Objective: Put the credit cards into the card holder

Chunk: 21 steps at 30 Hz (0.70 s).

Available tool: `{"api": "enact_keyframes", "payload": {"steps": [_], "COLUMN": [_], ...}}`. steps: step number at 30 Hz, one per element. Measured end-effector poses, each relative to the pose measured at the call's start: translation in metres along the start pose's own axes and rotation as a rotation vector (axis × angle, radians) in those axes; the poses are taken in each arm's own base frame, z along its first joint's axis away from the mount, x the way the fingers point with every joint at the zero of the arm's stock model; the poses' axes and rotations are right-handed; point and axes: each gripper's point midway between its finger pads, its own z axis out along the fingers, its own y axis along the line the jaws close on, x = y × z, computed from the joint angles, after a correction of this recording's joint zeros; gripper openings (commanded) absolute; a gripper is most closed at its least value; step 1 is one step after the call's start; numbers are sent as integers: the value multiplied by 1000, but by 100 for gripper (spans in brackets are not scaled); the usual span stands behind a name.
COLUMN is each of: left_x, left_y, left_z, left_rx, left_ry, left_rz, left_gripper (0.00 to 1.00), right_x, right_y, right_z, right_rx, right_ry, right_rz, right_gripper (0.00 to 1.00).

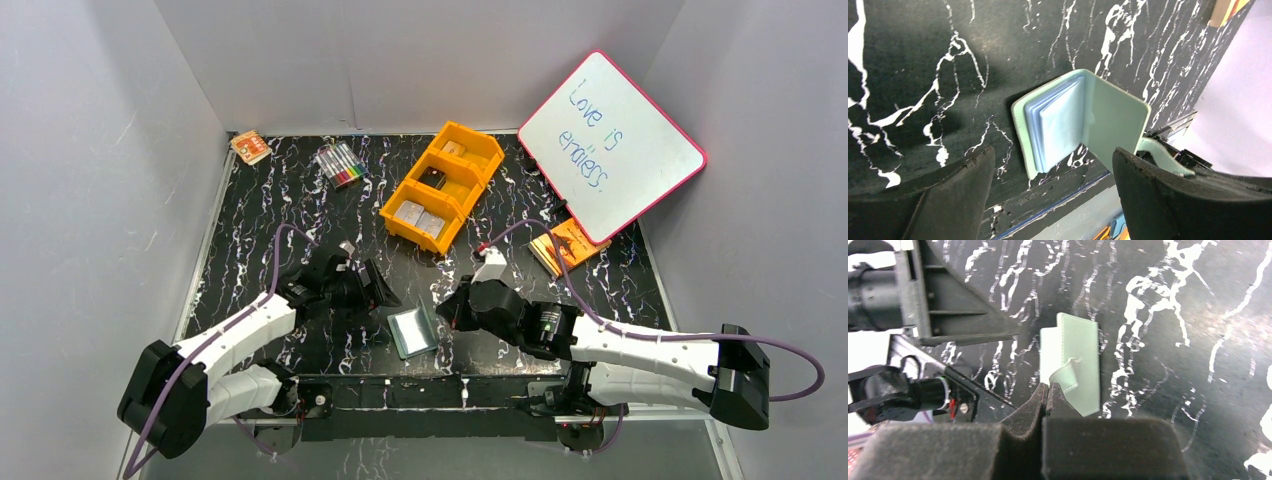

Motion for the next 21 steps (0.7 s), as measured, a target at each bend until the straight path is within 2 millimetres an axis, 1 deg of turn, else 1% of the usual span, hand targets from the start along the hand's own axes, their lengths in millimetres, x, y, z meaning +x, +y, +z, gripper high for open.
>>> {"api": "enact_keyframes", "payload": {"steps": [2, 6, 10, 11, 12, 13, 14, 16, 18, 21], "left_x": [3, 5, 6, 6, 6, 7, 8, 10, 10, 11], "left_y": [6, 12, 14, 15, 16, 17, 19, 22, 23, 24], "left_z": [0, 1, 2, 2, 2, 2, 3, 3, 2, 1], "left_rx": [-14, -33, -39, -41, -43, -46, -49, -58, -58, -56], "left_ry": [4, 8, 7, 7, 8, 9, 11, 16, 15, 11], "left_rz": [-4, -10, -12, -12, -13, -14, -15, -18, -18, -17], "left_gripper": [83, 82, 82, 82, 82, 82, 82, 82, 82, 82], "right_x": [2, 13, 30, 34, 38, 42, 45, 50, 51, 48], "right_y": [-12, -45, -79, -86, -94, -101, -108, -119, -128, -134], "right_z": [0, -2, -3, -4, -6, -7, -10, -15, -21, -31], "right_rx": [50, 193, 337, 368, 404, 435, 468, 520, 559, 584], "right_ry": [-1, 20, 76, 92, 107, 120, 134, 151, 161, 161], "right_rz": [8, 10, 3, 1, 0, 0, 0, 5, 4, 7], "right_gripper": [0, 0, 0, 4, 11, 21, 35, 51, 59, 64]}}
